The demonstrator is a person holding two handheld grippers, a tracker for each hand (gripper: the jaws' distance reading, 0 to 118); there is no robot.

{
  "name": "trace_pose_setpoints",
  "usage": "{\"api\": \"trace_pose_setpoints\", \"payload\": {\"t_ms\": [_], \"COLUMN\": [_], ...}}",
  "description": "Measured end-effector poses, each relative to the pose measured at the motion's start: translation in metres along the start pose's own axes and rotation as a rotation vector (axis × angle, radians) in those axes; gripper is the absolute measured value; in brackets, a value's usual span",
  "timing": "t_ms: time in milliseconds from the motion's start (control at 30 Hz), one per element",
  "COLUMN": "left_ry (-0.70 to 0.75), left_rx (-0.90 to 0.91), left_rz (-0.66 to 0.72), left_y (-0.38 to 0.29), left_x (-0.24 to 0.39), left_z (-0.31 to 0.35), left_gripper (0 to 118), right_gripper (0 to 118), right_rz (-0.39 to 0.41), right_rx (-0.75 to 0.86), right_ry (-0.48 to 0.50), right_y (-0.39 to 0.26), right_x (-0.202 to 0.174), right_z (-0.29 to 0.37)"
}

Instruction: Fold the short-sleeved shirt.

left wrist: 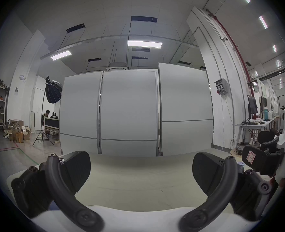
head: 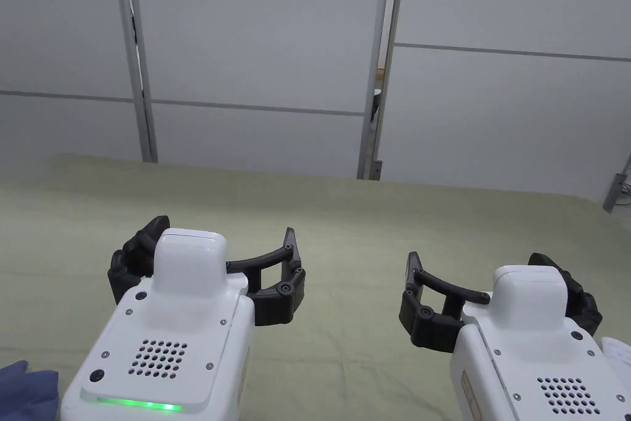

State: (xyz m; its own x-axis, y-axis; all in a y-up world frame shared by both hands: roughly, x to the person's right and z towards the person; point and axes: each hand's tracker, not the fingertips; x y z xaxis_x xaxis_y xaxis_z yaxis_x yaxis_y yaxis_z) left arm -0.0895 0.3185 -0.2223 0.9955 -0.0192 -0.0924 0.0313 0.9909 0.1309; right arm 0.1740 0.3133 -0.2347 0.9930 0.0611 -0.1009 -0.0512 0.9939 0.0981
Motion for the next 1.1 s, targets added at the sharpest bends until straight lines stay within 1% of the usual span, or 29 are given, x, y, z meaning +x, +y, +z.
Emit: {"api": "trace_pose_setpoints", "payload": {"t_ms": [433,700,933,1100], "left_ry": [0.0,-0.001,-0.002,0.003], "left_rx": [-0.021,-0.078,-0.221,-0.389], "left_rz": [-0.004,-0.003,-0.002,0.012], "left_y": [-0.007,-0.029,-0.075,-0.13], "left_x": [0.0,0.002,0.003,0.001], "left_z": [-0.003,-0.019,-0.05,-0.087], "left_gripper": [118,118,118,118], "right_gripper": [118,118,118,118], "right_rz": [-0.006,-0.006,-0.004,-0.004], "right_rx": [-0.025,-0.08,-0.196,-0.34], "right_ry": [0.0,0.0,0.005,0.016], "right_y": [-0.009,-0.027,-0.065,-0.114], "right_x": [0.001,0.001,-0.001,-0.006], "right_z": [-0.004,-0.02,-0.053,-0.093]}}
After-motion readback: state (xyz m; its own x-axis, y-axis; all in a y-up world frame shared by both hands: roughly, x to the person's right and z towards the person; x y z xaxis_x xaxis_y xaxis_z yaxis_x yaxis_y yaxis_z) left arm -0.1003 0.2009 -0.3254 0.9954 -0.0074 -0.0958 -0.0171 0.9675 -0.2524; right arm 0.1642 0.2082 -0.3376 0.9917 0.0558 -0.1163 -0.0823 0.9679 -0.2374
